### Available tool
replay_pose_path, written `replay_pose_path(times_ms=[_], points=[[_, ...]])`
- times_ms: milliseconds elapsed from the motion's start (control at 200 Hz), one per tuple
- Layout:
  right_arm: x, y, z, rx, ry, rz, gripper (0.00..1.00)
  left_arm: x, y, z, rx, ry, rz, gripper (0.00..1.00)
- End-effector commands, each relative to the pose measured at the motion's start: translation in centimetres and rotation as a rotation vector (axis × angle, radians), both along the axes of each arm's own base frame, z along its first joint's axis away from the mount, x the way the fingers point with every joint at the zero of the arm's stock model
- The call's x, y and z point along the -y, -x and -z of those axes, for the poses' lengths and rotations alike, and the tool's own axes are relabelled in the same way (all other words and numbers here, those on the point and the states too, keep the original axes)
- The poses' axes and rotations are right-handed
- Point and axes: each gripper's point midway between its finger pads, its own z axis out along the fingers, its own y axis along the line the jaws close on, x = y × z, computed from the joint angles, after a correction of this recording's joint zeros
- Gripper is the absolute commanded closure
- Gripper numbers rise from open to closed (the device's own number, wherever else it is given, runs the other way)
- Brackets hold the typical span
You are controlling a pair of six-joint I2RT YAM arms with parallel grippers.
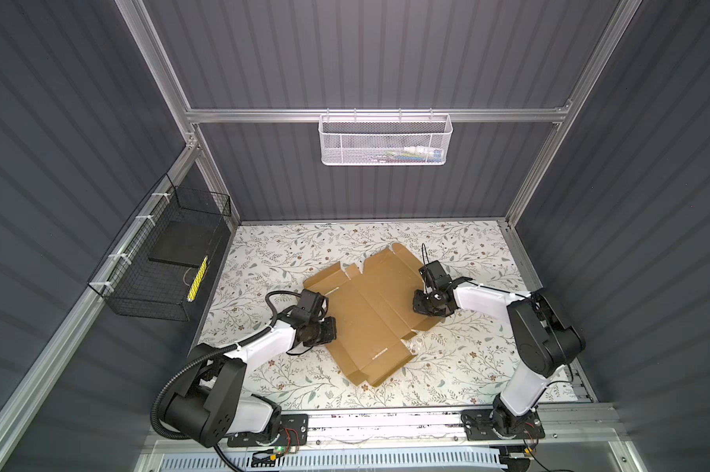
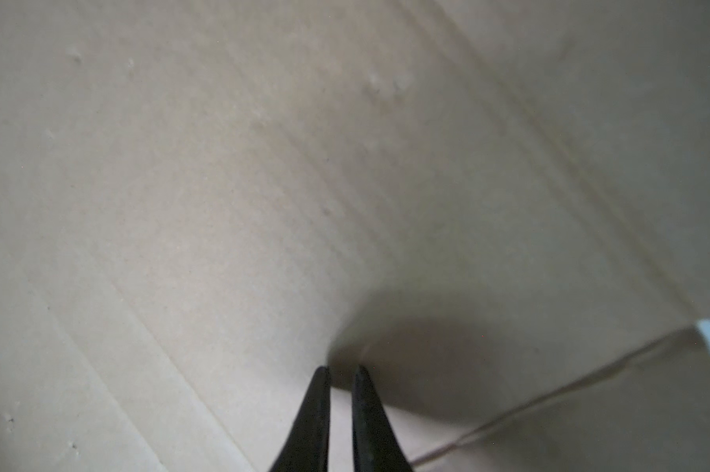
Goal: Fold the paper box
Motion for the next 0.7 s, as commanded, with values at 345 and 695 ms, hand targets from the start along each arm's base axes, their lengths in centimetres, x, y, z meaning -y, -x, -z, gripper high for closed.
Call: replay_pose_path(times_ms=[345, 695], points=[[-2.1, -4.9, 1.2, -0.008, 0.034, -0.097, 0.84, 3.3, 3.0, 1.6, -0.060, 0.072, 0.013, 1.00], [-2.4, -8.7, -1.8, 0.069, 0.059, -0.140, 0.83, 9.5, 3.6, 1.0, -0.040, 0.125, 0.117, 1.00]])
